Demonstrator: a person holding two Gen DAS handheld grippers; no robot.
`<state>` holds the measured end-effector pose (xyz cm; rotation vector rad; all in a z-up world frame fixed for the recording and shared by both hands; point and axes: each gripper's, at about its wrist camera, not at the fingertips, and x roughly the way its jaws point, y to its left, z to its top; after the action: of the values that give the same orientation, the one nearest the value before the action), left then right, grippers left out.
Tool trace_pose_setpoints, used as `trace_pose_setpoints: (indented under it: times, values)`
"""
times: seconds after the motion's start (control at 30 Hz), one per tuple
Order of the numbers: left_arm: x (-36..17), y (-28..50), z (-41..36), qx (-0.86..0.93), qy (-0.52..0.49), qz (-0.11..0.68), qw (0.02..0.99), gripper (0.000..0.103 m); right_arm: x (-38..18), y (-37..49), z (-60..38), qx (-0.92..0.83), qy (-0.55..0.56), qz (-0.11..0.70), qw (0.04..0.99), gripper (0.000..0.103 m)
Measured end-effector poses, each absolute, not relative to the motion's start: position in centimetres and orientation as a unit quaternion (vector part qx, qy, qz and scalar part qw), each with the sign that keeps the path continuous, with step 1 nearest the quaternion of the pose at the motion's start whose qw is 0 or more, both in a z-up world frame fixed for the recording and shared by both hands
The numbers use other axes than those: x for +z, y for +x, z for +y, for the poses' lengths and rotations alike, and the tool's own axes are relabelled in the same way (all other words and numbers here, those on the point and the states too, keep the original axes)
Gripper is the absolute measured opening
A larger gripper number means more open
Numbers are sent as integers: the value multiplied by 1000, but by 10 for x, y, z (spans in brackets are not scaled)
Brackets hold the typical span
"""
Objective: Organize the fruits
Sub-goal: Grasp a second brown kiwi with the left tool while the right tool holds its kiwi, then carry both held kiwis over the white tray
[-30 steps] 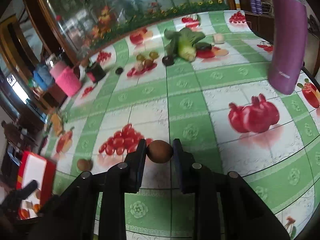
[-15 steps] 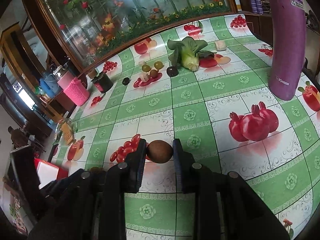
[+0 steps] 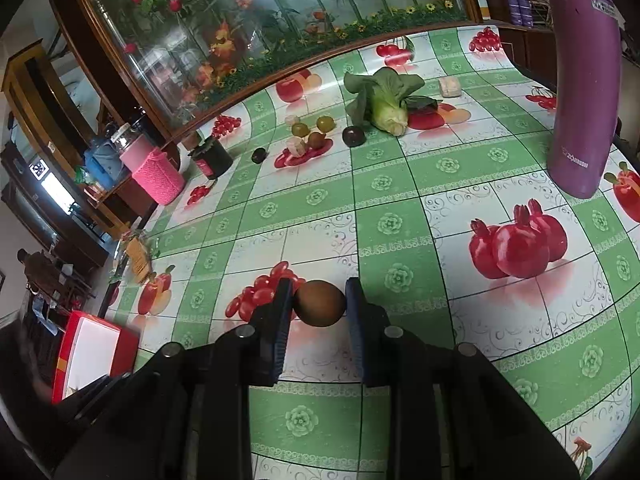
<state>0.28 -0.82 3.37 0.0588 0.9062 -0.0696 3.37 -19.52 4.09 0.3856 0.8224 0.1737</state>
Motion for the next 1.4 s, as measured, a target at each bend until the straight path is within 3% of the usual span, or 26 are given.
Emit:
trace_pose_setpoints:
  times: [0.33,0.7,1.4]
  values:
    - [80,-75,44,-8,37,367,929,22,34,21,-159,119,195,412,882,29]
    - [100,-113,100,43,26,314,948,22,49,-26,-64,195,175,361,895,29]
    - [93,-125,124,51,-8,322,945,22,29,-17,-75,151,146,386,898,29]
